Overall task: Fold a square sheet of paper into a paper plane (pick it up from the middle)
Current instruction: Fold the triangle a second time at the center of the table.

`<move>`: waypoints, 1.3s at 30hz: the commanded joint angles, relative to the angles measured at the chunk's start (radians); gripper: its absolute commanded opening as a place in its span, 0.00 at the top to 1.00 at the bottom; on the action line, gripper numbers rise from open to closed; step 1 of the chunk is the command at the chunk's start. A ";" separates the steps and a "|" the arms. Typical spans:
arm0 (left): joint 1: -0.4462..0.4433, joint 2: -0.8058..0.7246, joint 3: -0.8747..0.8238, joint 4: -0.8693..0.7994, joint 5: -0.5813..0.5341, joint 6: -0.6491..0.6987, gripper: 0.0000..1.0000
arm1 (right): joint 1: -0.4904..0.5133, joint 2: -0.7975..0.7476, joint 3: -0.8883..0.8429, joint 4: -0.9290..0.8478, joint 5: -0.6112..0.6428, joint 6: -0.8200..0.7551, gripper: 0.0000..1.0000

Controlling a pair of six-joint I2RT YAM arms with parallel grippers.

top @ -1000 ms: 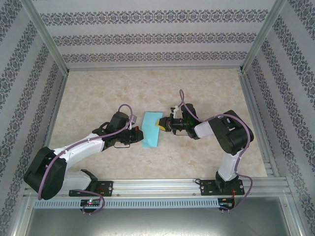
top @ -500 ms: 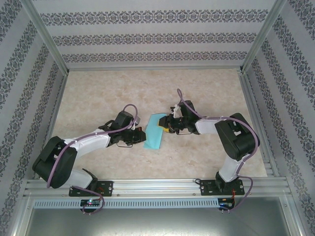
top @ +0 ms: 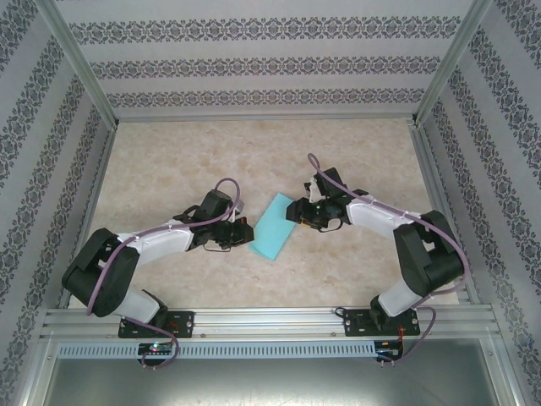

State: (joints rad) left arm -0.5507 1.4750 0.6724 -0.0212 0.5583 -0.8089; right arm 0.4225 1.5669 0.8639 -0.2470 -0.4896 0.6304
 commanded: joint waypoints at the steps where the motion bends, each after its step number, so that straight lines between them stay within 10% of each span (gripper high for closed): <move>1: -0.020 0.019 0.028 0.021 0.014 -0.008 0.98 | -0.004 -0.044 0.003 -0.066 0.046 -0.042 0.52; 39: -0.091 0.248 0.254 -0.048 0.040 0.042 0.95 | 0.025 0.237 0.126 -0.079 0.115 -0.124 0.85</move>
State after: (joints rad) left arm -0.6273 1.7004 0.8906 -0.0414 0.5770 -0.7925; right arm 0.4366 1.7866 0.9722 -0.3069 -0.3851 0.5308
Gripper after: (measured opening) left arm 0.066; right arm 0.153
